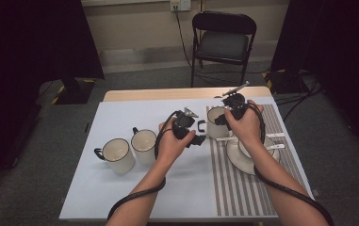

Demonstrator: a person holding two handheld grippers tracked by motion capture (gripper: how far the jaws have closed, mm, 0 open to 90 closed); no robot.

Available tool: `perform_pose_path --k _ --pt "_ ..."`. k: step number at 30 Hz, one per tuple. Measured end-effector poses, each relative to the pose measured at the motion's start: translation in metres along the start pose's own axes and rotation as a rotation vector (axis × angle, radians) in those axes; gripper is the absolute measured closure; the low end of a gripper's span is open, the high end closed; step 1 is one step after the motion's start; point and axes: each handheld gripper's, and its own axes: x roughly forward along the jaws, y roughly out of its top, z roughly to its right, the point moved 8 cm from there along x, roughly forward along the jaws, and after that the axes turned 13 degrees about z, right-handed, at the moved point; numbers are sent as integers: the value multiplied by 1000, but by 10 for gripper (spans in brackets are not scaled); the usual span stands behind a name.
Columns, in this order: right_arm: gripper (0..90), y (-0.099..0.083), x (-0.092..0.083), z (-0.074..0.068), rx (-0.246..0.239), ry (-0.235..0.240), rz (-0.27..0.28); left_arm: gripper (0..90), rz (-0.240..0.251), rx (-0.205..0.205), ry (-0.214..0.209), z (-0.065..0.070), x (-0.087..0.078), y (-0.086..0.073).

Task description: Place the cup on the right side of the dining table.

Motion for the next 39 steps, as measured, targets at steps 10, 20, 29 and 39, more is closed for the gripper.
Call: perform_pose_path --k 10,20,29,39 --pt "166 -1 -5 -10 -21 25 6 195 3 -12 -16 4 -6 -6" --pt "166 -7 -10 -14 -25 46 8 200 6 -21 -20 8 -11 -12" --pt "167 -15 -13 -18 -54 55 0 201 8 -21 -27 10 -16 -13" --pt "167 -17 -14 -28 -67 74 6 204 9 -22 -35 13 -21 -17"
